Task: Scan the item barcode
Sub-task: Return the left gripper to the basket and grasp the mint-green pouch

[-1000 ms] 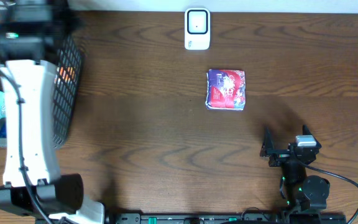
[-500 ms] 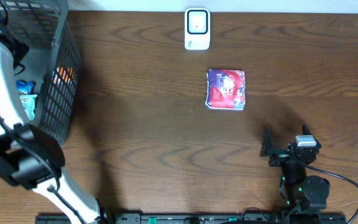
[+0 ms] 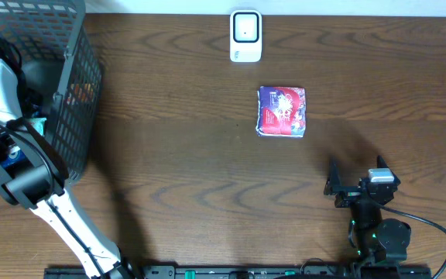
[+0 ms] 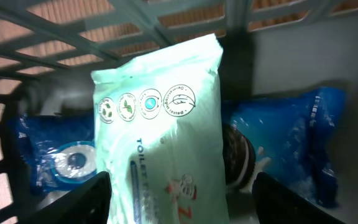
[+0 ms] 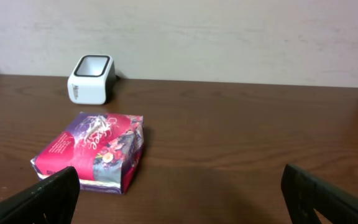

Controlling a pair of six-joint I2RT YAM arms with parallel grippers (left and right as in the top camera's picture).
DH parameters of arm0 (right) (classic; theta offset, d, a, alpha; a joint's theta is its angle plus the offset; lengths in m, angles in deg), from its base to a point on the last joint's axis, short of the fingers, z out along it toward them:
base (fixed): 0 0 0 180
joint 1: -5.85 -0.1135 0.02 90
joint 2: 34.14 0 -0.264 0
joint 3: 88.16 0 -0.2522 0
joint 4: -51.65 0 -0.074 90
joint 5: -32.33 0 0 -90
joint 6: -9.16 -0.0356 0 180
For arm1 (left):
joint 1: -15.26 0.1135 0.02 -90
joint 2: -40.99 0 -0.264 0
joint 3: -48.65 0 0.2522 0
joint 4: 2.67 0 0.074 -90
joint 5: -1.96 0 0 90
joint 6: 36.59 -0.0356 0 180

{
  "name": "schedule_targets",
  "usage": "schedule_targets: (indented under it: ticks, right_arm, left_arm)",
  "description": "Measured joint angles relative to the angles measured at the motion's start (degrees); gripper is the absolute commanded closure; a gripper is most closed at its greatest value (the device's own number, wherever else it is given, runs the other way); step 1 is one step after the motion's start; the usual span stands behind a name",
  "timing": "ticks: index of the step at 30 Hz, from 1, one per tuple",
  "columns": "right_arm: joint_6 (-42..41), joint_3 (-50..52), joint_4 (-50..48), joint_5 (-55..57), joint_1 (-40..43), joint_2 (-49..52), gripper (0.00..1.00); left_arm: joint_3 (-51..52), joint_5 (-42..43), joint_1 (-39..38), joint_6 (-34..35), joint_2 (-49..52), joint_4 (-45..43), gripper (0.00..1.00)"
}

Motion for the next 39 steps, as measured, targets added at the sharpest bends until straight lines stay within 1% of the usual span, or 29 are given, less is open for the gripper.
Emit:
schedule_targets:
  ticks: [2,5,7,8,10,11,14,17,18,19,21,24,25,26,28,29,30,33,34,39]
  right_arm:
    - [0.0,0.0,0.0,0.0,0.0,0.0,0.01]
    - [0.0,0.0,0.0,0.0,0.0,0.0,0.01]
    - [0.0,0.0,0.0,0.0,0.0,0.0,0.01]
    - [0.0,0.0,0.0,0.0,0.0,0.0,0.01]
    - [0.0,0.0,0.0,0.0,0.0,0.0,0.01]
    - [0.0,0.0,0.0,0.0,0.0,0.0,0.01]
    - [0.0,0.0,0.0,0.0,0.0,0.0,0.01]
    - [0.0,0.0,0.0,0.0,0.0,0.0,0.01]
    - [0.0,0.0,0.0,0.0,0.0,0.0,0.01]
    - [0.0,0.0,0.0,0.0,0.0,0.0,0.01]
    - [0.0,0.0,0.0,0.0,0.0,0.0,0.01]
    - [0.0,0.0,0.0,0.0,0.0,0.0,0.01]
    - [0.0,0.0,0.0,0.0,0.0,0.0,0.01]
    - [0.0,0.0,0.0,0.0,0.0,0.0,0.01]
    - [0.0,0.0,0.0,0.0,0.0,0.0,0.01]
    - [0.0,0.0,0.0,0.0,0.0,0.0,0.01]
    - [0.0,0.0,0.0,0.0,0.0,0.0,0.01]
    - [0.0,0.0,0.0,0.0,0.0,0.0,0.01]
    - [0.0,0.0,0.0,0.0,0.0,0.0,0.01]
    - [0.0,0.0,0.0,0.0,0.0,0.0,0.01]
  left_arm:
    - [0.0,-0.02,0.07,0.83,0.39,0.02,0.35]
    - [0.0,0.02,0.2,1.68,0.48,0.04,0.53]
    - [0.0,-0.04,0.26,1.84,0.48,0.2,0.63]
    - [0.0,-0.04,0.31,1.9,0.48,0.35,0.71]
    - [0.0,-0.17,0.39,1.9,0.48,1.09,0.76]
    - [0.0,-0.22,0.42,1.88,0.48,1.64,0.77]
    - [0.0,-0.22,0.42,1.84,0.48,2.84,0.78]
    - [0.0,-0.22,0.42,1.84,0.48,4.42,0.75]
    - [0.0,-0.22,0.44,1.79,0.48,4.87,0.68]
    - [0.0,-0.2,0.46,1.55,0.48,5.22,0.57]
    - [0.37,-0.24,0.46,1.57,0.48,5.22,0.41]
    - [1.88,-0.22,0.48,1.92,0.48,4.92,0.4]
    - [2.69,-0.22,0.5,1.95,0.48,4.59,0.41]
    - [3.32,-0.22,0.5,1.95,0.48,4.37,0.48]
    - [4.17,-0.2,0.5,1.88,0.48,4.09,0.56]
    - [4.33,-0.17,0.48,1.92,0.48,4.0,0.62]
    - [4.33,-0.2,0.5,2.05,0.48,3.96,0.71]
    - [4.15,-0.28,0.5,1.99,0.46,4.72,0.9]
    - [3.69,-0.42,0.46,1.99,0.46,5.55,0.92]
    - [2.47,1.09,0.52,1.92,-0.04,7.48,0.93]
